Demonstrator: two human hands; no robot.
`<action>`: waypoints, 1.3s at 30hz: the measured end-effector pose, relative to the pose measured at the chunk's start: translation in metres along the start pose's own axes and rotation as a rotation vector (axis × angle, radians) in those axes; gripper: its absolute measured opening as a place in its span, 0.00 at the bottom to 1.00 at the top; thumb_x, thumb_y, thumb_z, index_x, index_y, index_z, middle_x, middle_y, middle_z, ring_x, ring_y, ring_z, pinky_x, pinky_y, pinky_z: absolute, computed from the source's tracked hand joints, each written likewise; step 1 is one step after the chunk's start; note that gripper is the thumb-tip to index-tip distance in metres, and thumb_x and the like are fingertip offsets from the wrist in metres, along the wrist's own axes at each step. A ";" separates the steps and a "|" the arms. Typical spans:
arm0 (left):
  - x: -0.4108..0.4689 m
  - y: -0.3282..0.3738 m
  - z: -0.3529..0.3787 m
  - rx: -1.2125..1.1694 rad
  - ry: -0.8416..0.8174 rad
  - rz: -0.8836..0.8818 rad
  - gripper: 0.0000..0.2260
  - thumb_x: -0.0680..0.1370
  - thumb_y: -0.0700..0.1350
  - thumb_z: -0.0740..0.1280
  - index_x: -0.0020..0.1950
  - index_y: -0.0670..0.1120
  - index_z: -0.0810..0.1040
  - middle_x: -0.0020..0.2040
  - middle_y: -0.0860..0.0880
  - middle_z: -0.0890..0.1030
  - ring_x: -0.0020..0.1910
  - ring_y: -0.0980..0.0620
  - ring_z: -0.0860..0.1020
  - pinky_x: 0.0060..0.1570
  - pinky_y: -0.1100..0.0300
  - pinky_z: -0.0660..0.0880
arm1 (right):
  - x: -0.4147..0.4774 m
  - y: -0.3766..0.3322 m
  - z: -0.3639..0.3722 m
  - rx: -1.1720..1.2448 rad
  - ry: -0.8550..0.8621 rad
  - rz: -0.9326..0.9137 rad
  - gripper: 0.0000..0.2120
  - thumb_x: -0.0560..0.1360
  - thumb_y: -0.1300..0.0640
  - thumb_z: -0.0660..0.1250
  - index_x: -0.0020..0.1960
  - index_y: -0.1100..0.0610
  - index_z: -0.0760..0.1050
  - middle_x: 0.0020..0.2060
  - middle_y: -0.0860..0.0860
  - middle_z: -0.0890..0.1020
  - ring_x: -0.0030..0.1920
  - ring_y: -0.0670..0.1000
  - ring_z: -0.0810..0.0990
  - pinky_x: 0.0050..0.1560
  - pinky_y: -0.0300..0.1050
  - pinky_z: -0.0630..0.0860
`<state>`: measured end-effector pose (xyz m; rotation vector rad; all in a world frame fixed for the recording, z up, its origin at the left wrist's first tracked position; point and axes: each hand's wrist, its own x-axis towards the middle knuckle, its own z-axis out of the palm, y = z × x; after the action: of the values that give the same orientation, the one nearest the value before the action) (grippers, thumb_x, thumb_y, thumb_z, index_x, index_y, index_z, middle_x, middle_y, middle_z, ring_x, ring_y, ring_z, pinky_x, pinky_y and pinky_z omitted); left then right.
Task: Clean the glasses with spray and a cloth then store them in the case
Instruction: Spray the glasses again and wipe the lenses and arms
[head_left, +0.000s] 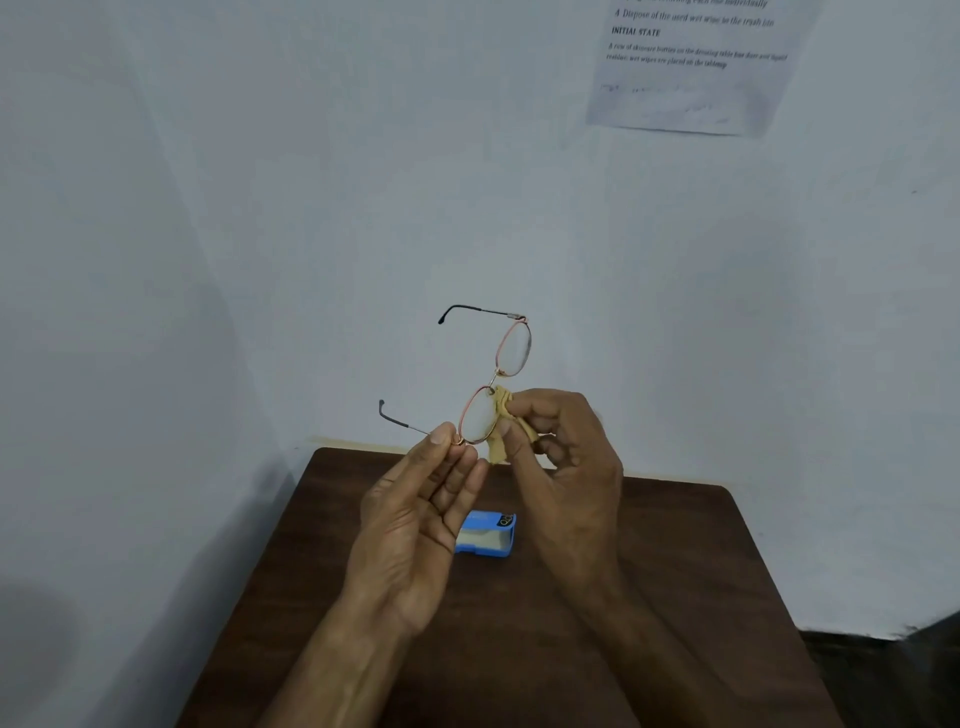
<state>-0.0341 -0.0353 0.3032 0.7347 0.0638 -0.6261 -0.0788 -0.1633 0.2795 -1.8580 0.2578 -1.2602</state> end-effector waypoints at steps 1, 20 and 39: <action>0.000 -0.001 -0.001 0.010 0.001 0.003 0.07 0.73 0.40 0.71 0.46 0.41 0.89 0.45 0.42 0.88 0.45 0.49 0.88 0.45 0.58 0.85 | 0.002 0.000 0.000 0.031 0.011 0.031 0.07 0.79 0.64 0.74 0.55 0.58 0.81 0.50 0.49 0.84 0.50 0.50 0.85 0.48 0.42 0.84; -0.003 -0.006 -0.009 0.054 0.070 0.027 0.08 0.78 0.38 0.68 0.47 0.41 0.89 0.44 0.42 0.87 0.42 0.49 0.88 0.44 0.57 0.86 | 0.013 -0.005 0.009 0.338 0.139 0.379 0.06 0.79 0.64 0.72 0.56 0.59 0.80 0.49 0.49 0.88 0.51 0.51 0.89 0.58 0.56 0.85; 0.004 -0.012 -0.020 0.063 0.078 0.067 0.08 0.80 0.37 0.68 0.56 0.38 0.84 0.43 0.42 0.87 0.42 0.50 0.88 0.47 0.56 0.86 | 0.013 0.008 0.014 0.071 0.083 0.095 0.06 0.79 0.64 0.73 0.54 0.56 0.80 0.51 0.50 0.82 0.51 0.54 0.84 0.51 0.51 0.85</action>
<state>-0.0346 -0.0310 0.2797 0.8186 0.0916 -0.5373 -0.0595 -0.1681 0.2805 -1.7156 0.3378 -1.2668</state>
